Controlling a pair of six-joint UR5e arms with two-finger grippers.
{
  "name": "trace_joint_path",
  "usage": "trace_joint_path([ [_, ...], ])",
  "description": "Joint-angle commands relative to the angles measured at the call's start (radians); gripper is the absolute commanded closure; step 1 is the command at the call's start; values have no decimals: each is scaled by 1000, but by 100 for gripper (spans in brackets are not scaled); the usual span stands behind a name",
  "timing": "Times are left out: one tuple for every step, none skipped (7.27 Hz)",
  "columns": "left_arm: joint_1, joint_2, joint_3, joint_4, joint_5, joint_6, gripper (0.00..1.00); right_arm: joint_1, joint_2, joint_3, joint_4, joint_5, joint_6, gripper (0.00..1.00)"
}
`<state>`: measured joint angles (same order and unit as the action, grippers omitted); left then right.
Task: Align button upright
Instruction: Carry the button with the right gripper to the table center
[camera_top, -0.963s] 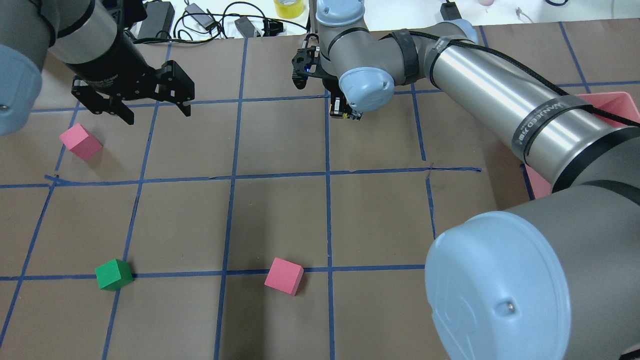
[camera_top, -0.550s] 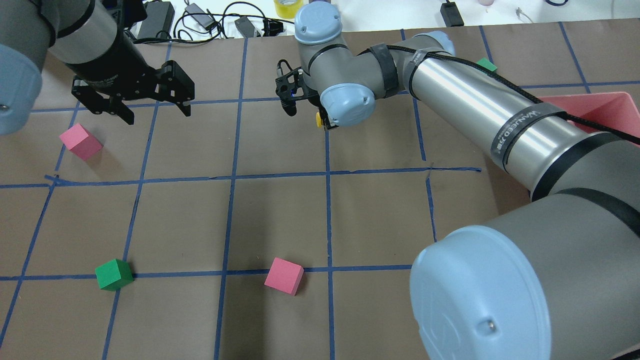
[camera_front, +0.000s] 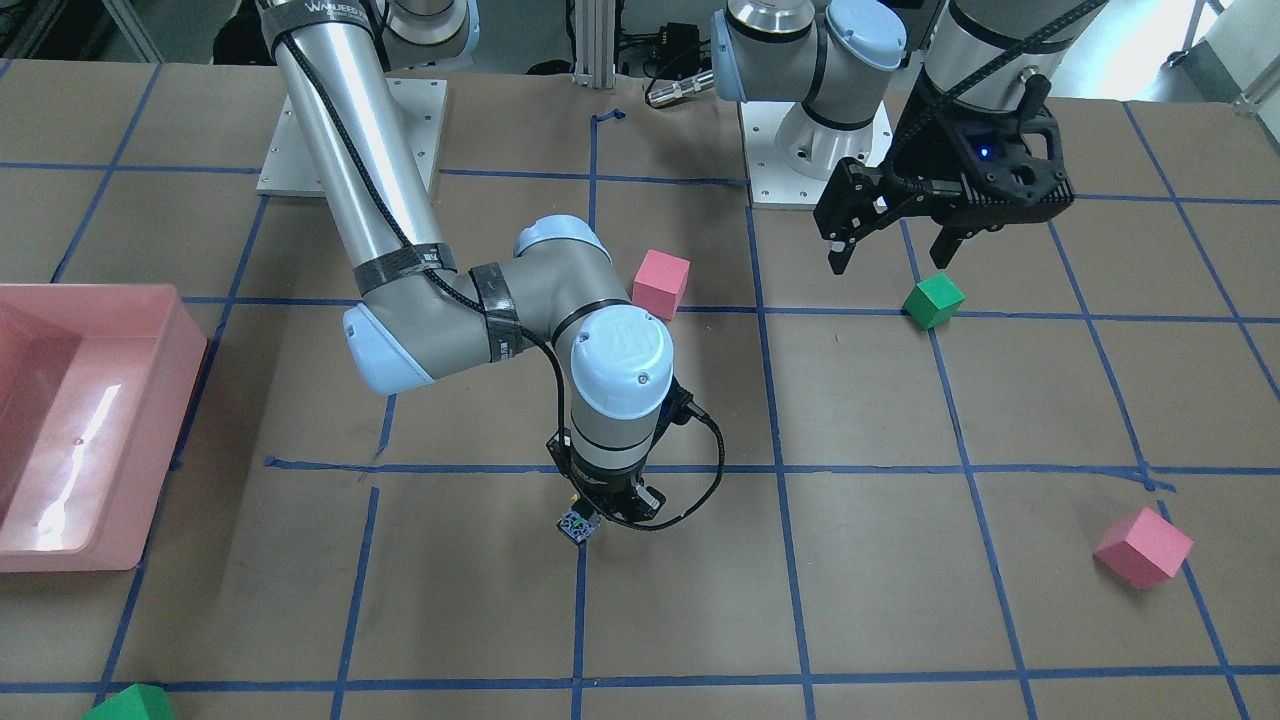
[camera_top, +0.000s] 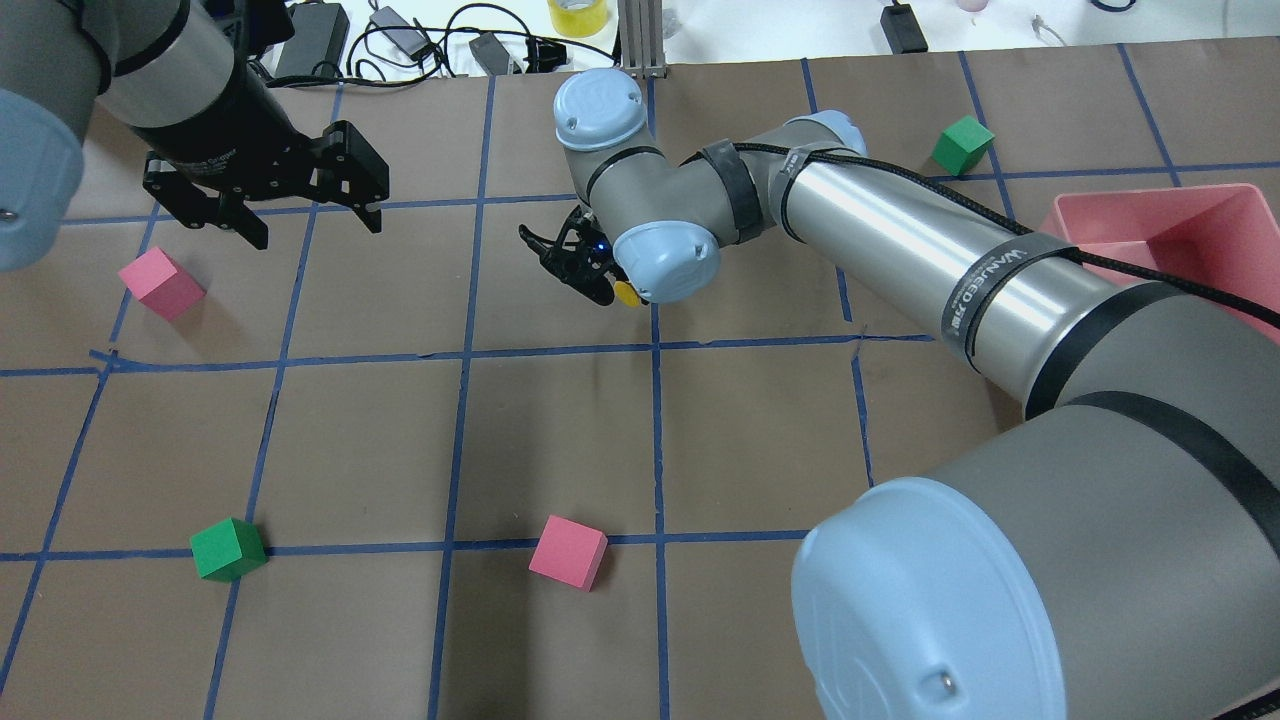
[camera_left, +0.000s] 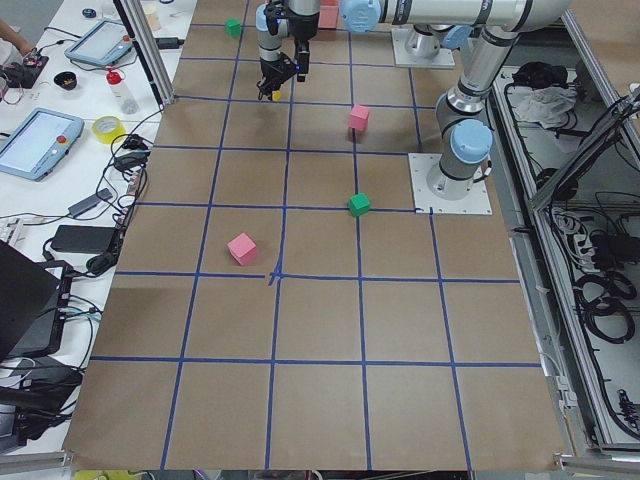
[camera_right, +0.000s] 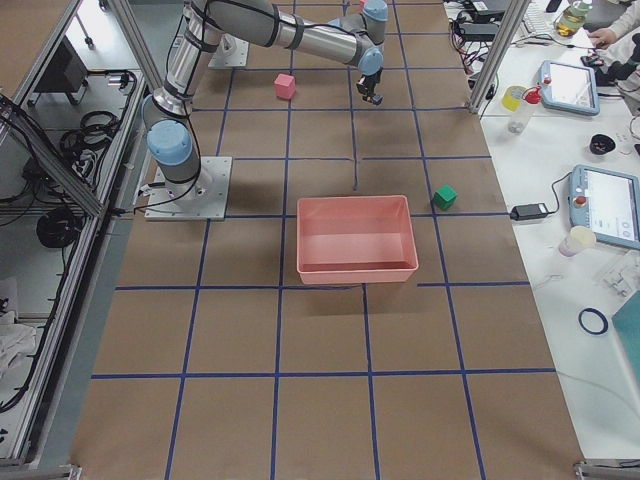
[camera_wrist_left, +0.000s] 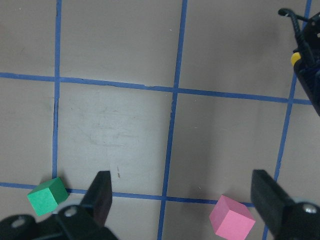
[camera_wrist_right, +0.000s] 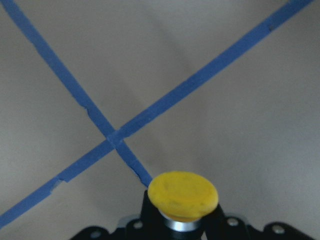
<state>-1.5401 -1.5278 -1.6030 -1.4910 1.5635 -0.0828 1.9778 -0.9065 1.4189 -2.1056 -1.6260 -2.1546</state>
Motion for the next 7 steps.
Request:
trace_joint_path([
  [0,2,0,0,1,0,0,1,-20,45,-36,11,-215,100],
  [0,0,0,0,0,0,0,6,-23,45,-40,52,-259,100],
  [0,0,0,0,1,0,0,6,-23,43,-53,79,-278,100],
  [0,0,0,0,0,0,0,6,-20,43,-75,83,-293,100],
  [0,0,0,0,0,0,0,6,-2,46,-115,81,-371,100],
  [0,0,0,0,0,0,0,6,17,46,-149,78,-445,100],
  [0,0,0,0,0,0,0,6,20,45,-151,63,-450,100],
])
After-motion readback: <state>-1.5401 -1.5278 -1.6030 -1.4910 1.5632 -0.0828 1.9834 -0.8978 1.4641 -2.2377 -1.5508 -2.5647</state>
